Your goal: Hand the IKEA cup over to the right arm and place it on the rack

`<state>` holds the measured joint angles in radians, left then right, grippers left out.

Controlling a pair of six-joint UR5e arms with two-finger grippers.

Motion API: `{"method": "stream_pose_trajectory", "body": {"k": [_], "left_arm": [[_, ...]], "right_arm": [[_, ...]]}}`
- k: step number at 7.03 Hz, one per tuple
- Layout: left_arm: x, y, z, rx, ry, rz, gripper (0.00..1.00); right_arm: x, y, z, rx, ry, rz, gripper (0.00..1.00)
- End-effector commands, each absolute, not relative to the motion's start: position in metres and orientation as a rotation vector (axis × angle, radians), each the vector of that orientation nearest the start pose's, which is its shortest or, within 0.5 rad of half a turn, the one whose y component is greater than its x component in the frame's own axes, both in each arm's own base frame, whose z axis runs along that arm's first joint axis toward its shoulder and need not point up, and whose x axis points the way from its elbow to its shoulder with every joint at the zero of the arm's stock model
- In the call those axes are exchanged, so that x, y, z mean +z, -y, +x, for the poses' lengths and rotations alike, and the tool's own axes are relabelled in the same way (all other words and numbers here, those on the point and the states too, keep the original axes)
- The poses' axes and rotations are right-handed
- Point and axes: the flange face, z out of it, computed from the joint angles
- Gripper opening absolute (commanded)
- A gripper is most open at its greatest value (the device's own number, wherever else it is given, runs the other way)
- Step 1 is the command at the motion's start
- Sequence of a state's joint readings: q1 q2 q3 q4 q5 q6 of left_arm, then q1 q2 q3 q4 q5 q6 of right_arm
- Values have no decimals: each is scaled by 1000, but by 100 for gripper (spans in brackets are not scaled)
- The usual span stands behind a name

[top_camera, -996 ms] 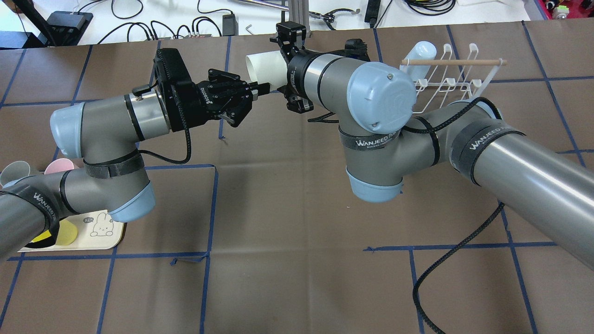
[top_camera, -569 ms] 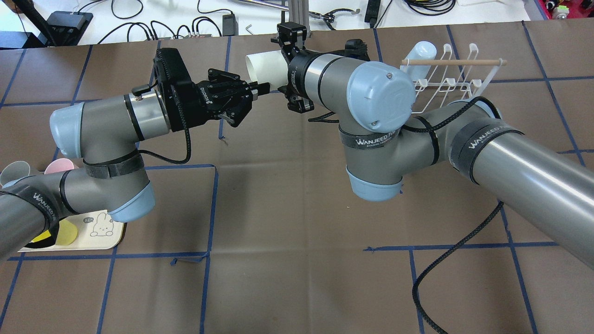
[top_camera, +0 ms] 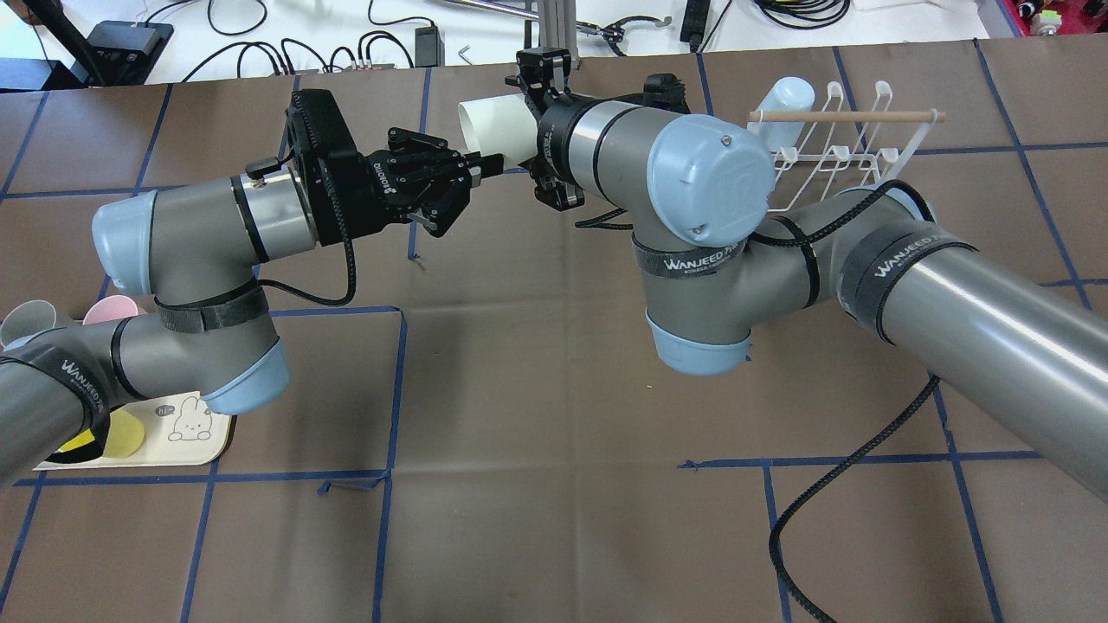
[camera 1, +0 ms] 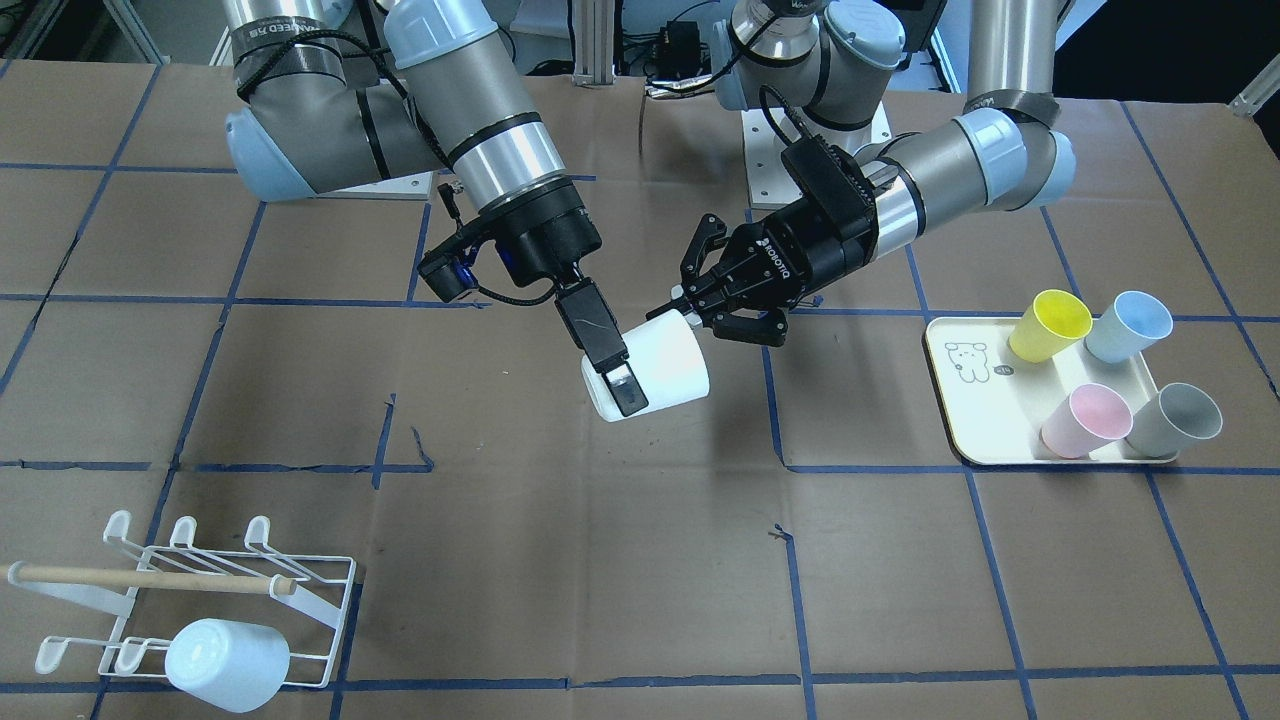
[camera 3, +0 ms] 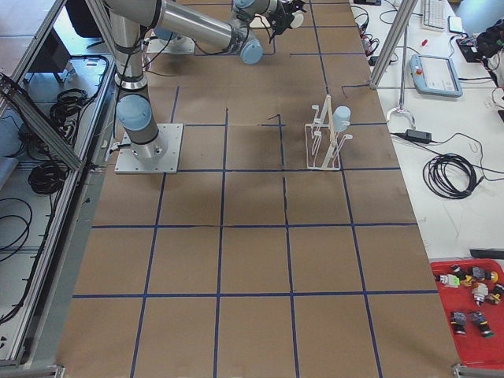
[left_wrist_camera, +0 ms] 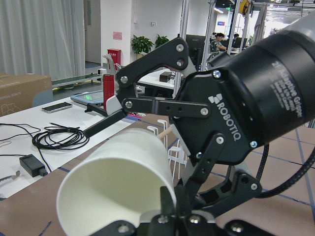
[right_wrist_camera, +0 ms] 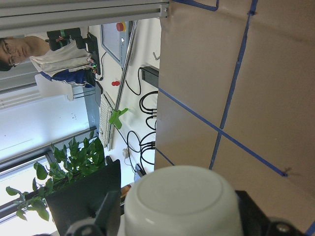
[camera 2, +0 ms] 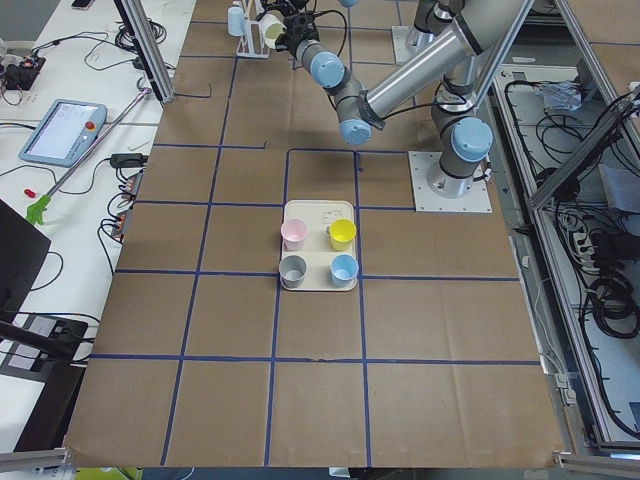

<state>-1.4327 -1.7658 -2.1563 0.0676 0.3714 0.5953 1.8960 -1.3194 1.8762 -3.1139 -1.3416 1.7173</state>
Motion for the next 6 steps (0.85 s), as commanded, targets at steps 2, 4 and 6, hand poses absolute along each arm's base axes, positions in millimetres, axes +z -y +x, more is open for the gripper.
{"method": "stream_pose_trajectory", "body": {"k": [2, 4, 6], "left_arm": [[356, 480, -162, 1301, 1748, -1028, 14], [360, 484, -161, 1313, 1750, -1036, 37], [360, 484, -160, 1310, 1753, -1032, 62]], "right_arm": [[397, 494, 332, -390, -1747, 1275, 60], [397, 494, 332, -392, -1750, 1271, 51], [398, 494, 332, -393, -1751, 1266, 50]]}}
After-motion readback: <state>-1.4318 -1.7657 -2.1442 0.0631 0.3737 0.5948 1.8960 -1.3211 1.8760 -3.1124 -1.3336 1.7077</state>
